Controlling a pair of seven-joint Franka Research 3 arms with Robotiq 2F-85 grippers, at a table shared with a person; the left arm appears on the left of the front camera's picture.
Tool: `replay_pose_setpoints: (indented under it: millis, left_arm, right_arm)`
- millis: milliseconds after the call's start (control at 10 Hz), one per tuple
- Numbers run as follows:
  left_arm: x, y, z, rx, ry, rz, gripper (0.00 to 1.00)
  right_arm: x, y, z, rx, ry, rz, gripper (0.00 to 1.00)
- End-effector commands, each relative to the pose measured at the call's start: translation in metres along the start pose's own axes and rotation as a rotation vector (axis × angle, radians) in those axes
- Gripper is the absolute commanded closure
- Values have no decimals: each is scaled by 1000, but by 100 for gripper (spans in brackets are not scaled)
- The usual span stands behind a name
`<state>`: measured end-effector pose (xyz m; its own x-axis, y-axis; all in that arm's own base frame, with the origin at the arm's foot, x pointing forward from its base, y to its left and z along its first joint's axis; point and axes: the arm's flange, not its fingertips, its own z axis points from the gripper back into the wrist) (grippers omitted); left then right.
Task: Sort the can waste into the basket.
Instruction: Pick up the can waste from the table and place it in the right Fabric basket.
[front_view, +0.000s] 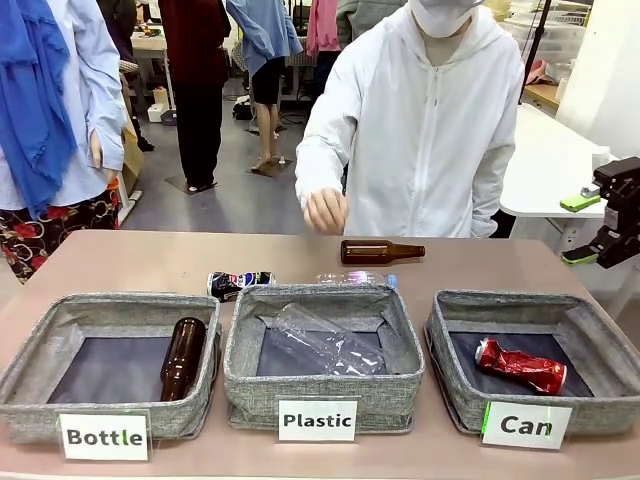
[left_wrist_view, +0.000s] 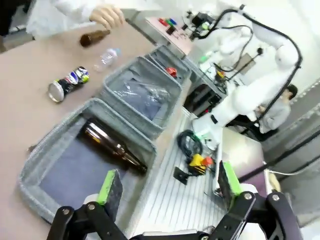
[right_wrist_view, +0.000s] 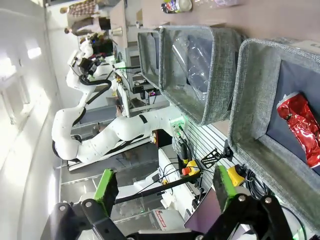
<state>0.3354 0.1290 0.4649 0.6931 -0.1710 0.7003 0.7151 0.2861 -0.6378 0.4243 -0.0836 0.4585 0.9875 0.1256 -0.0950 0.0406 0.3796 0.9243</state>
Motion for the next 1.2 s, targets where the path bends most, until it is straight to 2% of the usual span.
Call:
replay_pose_setpoints:
  millis: [0, 100, 200, 300, 500, 700, 800, 900, 1000, 1100]
  left_arm:
    - [33, 9, -48, 146, 20, -112, 0]
    - [57, 17, -80, 219, 107, -174, 0]
    - [79, 25, -111, 199, 224, -251, 0]
    - [97, 34, -145, 123, 332, -327, 0]
    - [123, 48, -200, 269, 424, -425, 0]
    - [149, 58, -258, 280, 584, -561, 0]
    - [155, 58, -284, 291, 618, -593, 0]
    - [165, 61, -305, 272, 601, -579, 0]
    - [148, 53, -276, 262, 581, -554, 0]
    - [148, 53, -276, 262, 581, -554, 0]
  right_arm:
    - [-1, 0, 2, -8, 0, 21, 0]
    - [-1, 0, 2, -8, 0, 21, 0]
    - [-1, 0, 2, -8, 0, 21, 0]
    - [-1, 0, 2, -8, 0, 21, 0]
    - [-1, 0, 2, -8, 0, 21, 0]
    - [-1, 0, 2, -8, 0, 21, 0]
    - [-1, 0, 2, -8, 0, 21, 0]
    - [-1, 0, 2, -8, 0, 21, 0]
    - [-1, 0, 2, -8, 0, 21, 0]
    - [-1, 0, 2, -8, 0, 21, 0]
